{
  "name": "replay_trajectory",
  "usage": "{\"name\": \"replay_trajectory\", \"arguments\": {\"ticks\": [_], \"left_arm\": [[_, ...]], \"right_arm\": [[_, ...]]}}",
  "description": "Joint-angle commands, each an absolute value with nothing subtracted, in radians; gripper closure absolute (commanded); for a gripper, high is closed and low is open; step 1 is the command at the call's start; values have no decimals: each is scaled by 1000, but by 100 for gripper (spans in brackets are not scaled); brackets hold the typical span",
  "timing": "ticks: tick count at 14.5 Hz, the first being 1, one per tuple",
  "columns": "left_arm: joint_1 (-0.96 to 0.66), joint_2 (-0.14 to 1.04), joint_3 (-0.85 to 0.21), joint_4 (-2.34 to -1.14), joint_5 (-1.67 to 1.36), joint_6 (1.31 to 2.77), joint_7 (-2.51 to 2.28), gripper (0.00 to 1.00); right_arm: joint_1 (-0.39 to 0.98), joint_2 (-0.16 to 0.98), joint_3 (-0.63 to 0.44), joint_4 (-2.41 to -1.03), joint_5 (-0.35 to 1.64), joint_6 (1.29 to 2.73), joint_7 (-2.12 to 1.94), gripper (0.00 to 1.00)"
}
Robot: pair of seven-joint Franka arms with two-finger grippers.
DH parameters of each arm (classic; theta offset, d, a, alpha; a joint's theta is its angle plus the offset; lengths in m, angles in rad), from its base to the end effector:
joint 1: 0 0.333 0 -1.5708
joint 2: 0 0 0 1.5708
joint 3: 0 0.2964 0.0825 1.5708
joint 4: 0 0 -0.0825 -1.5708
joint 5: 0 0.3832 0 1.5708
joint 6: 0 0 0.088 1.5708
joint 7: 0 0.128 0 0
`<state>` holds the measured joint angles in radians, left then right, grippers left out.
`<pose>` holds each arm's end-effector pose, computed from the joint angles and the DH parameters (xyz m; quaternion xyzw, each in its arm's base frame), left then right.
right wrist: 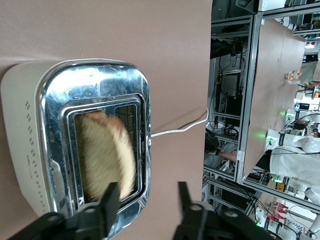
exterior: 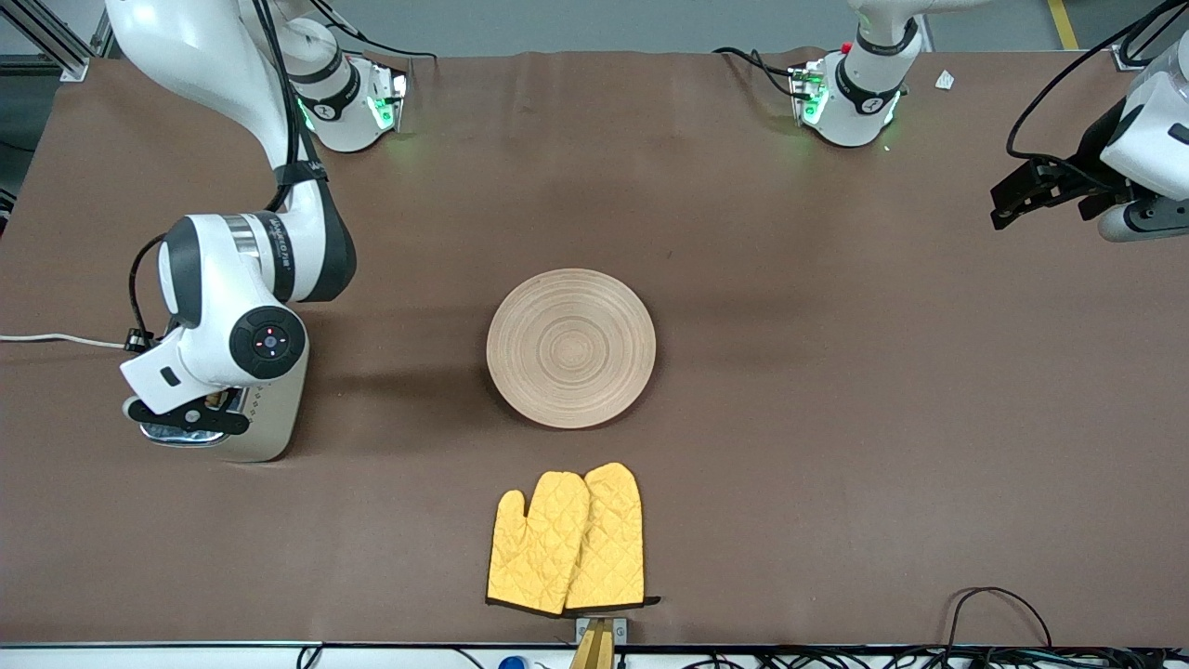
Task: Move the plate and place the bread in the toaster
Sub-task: 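Lower the bread into the toaster slot with the right gripper, then open the right gripper and release the bread in the slot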
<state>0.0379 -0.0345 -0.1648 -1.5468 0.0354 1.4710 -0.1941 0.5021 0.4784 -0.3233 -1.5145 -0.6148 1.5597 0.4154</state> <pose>0.5288 -0.0641 0.6052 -0.9990 -0.0351 0.0173 0.0235 0.6290 0.0645 0.3689 0.9085 -0.0479 -0.0763 0.4080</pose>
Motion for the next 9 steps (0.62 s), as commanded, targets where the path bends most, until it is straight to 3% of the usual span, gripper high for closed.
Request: {"name": "replay_trajectory", "arguments": {"ticks": [1,9], "left_arm": [[41,-25,-166,-1525,35,1465,-190,0],[41,-25,-167,-1525,34,1465,-190,0]], "right_arm": [[499,427,-316,-1531,-562,1566,405,3],[319,227,-316,-1534,-123,1566,59,0]]}}
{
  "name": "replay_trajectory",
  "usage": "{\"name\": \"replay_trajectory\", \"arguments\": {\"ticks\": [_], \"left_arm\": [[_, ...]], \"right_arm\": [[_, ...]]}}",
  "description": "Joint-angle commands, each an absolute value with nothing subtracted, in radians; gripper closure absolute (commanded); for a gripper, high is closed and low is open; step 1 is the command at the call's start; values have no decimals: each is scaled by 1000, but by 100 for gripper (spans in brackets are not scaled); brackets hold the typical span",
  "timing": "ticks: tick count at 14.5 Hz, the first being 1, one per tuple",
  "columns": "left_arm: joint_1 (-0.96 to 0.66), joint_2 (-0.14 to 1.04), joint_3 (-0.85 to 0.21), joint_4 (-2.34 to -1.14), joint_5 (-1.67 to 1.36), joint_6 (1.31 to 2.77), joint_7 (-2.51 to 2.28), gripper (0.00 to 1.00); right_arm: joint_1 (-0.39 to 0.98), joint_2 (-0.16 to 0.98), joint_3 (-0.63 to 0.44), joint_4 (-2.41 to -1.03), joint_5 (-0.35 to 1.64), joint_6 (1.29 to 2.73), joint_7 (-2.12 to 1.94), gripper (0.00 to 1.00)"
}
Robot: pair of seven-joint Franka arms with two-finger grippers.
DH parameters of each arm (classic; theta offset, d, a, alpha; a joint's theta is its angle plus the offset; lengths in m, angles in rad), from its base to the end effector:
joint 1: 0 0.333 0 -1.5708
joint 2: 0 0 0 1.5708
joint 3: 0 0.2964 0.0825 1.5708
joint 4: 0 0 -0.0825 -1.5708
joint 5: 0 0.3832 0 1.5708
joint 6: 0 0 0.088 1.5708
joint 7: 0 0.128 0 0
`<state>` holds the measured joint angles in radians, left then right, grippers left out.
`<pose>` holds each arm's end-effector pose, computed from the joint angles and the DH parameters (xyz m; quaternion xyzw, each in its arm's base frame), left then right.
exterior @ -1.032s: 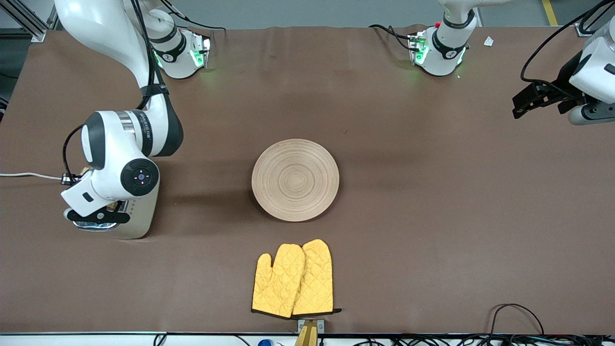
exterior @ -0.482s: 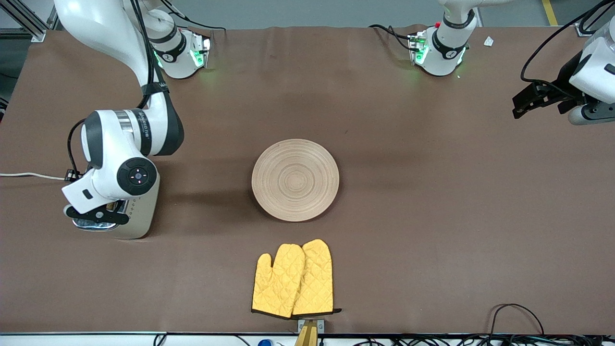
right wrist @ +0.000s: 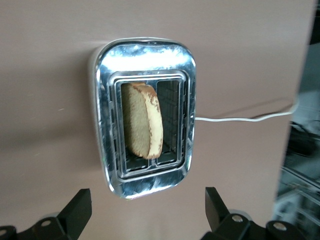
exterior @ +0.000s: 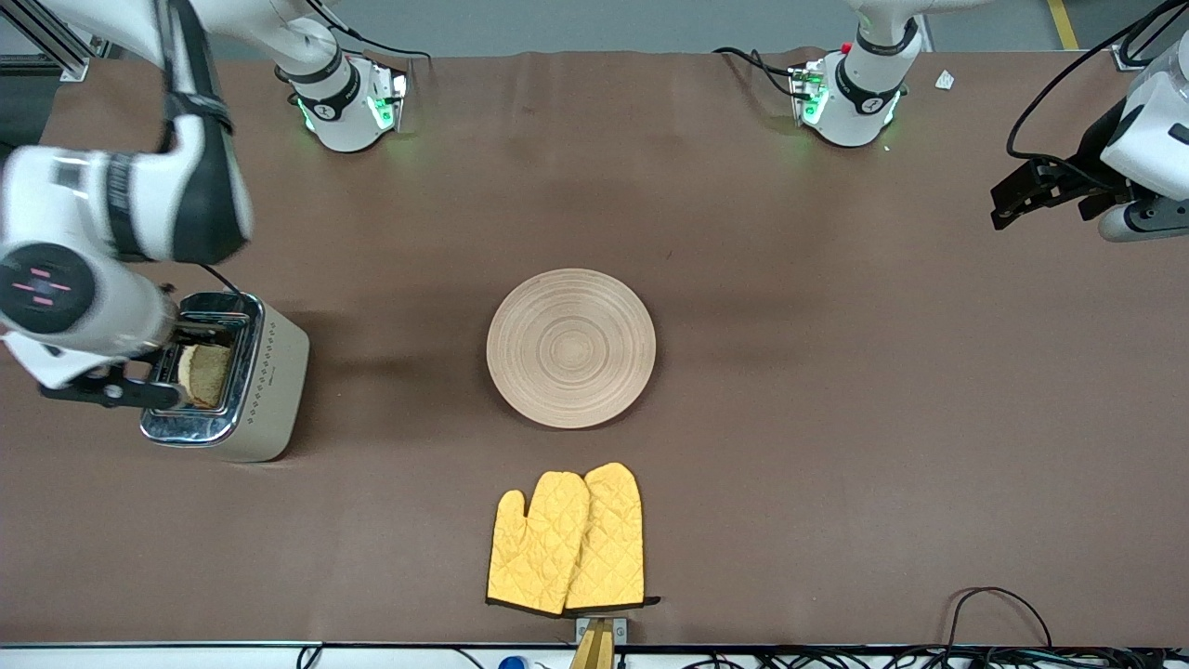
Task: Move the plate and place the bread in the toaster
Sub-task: 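Open the right gripper and release the bread in the slot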
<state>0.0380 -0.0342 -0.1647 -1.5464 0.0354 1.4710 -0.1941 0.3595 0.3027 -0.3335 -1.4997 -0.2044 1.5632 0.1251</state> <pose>0.5290 -0.0640 0.6052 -0.9990 -0.0352 0.0173 0.0235 0.6131 0.0101 0.4527 0.9818 -0.0366 -0.0986 0.1583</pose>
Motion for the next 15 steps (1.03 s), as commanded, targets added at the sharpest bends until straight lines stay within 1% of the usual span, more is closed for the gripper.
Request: {"name": "replay_trajectory", "arguments": {"ticks": [1,5,8,10,13,15], "left_arm": [[40,-25,-167,-1525,34,1465,-190,0],[41,-25,-166,-1525,34,1465,-189,0],[41,-25,-166,-1525,34,1465,-189,0],[41,-25,-166,-1525,34,1465,-189,0],[40,-25,-167,-1525,34,1465,-189,0],[41,-23,-167,-1523,34,1465,-187,0]], "right_arm": [[305,200,-316,-1534,-92,1560,13,0],[276,98,-318,-1540,-46,1480,-20,0],[252,48,-316,-1546,-40,1477,-20,0],[169,43,-272,-1534,-5,1482,-20,0],[34,28,-161,-1532,-9,1494,-17,0],[5,-4,-129,-1539,-6,1494,-15,0]]}}
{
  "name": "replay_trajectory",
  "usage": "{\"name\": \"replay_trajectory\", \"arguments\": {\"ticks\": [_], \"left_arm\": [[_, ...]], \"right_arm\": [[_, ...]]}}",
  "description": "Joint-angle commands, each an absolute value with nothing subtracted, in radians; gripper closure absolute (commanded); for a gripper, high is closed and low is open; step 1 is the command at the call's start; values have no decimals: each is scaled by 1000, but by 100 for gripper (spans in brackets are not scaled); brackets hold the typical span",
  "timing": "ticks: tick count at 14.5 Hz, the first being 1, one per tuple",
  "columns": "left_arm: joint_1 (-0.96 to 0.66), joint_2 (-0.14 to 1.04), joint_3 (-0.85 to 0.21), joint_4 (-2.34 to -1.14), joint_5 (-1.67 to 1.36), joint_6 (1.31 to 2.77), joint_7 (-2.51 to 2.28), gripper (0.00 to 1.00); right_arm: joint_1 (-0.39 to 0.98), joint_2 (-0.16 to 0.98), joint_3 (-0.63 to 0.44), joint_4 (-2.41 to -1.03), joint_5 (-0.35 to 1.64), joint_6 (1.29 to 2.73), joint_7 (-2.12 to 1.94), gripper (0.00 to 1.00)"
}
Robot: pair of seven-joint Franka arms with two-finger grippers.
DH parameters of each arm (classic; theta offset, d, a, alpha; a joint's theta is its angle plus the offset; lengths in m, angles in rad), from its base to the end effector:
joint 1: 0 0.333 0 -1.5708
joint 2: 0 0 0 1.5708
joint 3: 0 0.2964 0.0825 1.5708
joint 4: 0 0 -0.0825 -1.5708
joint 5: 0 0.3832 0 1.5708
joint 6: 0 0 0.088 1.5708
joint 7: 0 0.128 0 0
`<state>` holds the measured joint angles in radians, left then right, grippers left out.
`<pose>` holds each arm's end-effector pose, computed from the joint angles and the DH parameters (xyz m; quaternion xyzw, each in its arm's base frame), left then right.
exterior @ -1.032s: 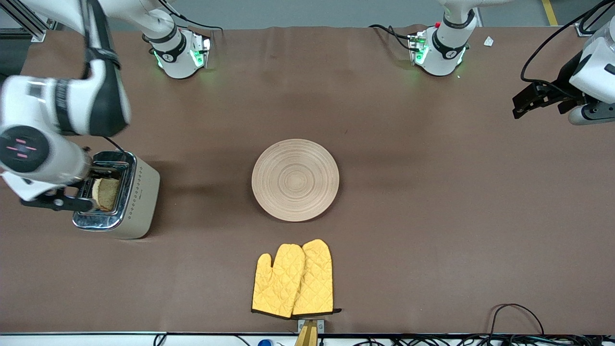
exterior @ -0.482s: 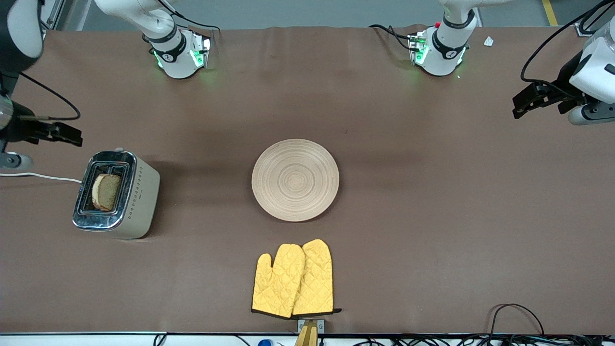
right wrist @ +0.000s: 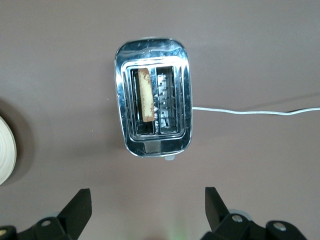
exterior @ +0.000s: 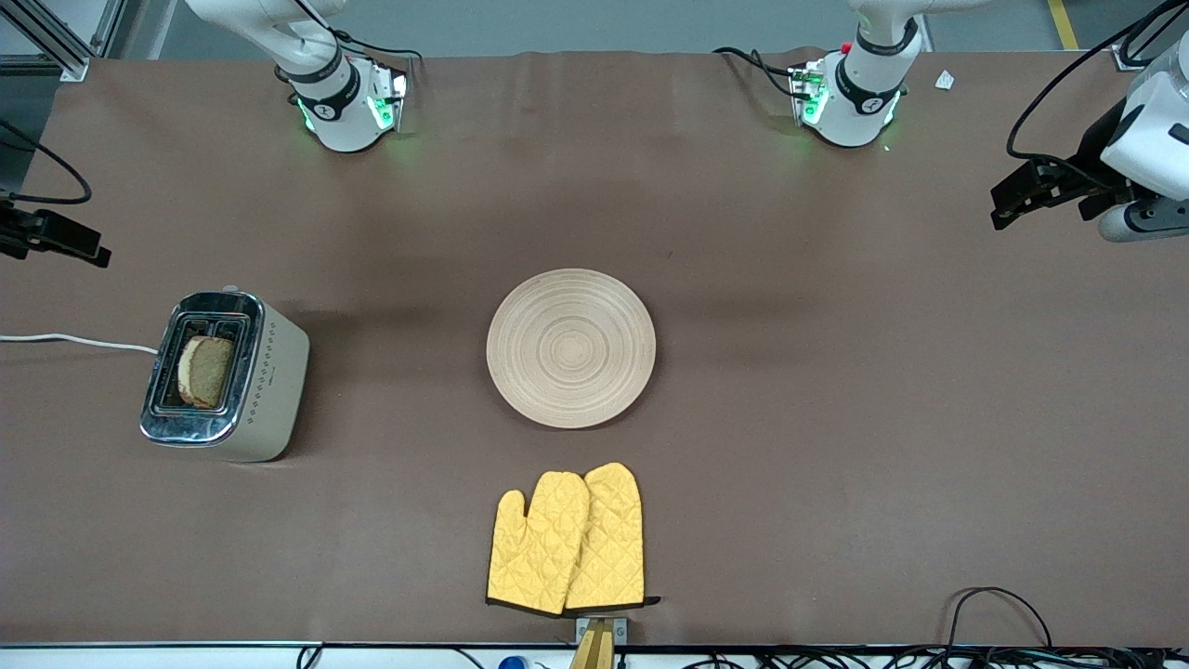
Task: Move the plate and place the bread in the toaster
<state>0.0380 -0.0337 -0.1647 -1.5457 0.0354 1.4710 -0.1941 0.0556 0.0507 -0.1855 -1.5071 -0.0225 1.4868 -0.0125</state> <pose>0.5291 -0.0640 0.6053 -0.9990 -0.0352 0.0172 0.0235 0.5532 -0.0729 0.5789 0.9975 -0.0592 -0.0361 0.0134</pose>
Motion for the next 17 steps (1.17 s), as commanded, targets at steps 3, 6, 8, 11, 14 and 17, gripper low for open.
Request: {"name": "replay_trajectory", "arguments": {"ticks": [3,6,8,11,14,17], "left_arm": [[41,-15,-167,-1514,32,1465,-186,0],[40,-9,-167,-1509,26,1465,-187,0],[41,-9,-167,-1509,25,1465,-186,0],[41,-9,-167,-1509,23,1463,-186,0],[40,-9,-167,-1508,25,1450,-187,0],[34,-8,-169,-1502,29,1443,-190,0]], "right_arm": [[-44,-47,-86,-1589,38,1528,9,0],[-80,-107,-42,-1675,61,1586,14,0],[-117,-144,14,-1724,60,1609,14,0],[-112,-141,17,-1714,52,1583,14,0],[-117,-135,12,-1674,51,1582,9,0],[-107,-110,11,-1622,35,1574,2,0]]}}
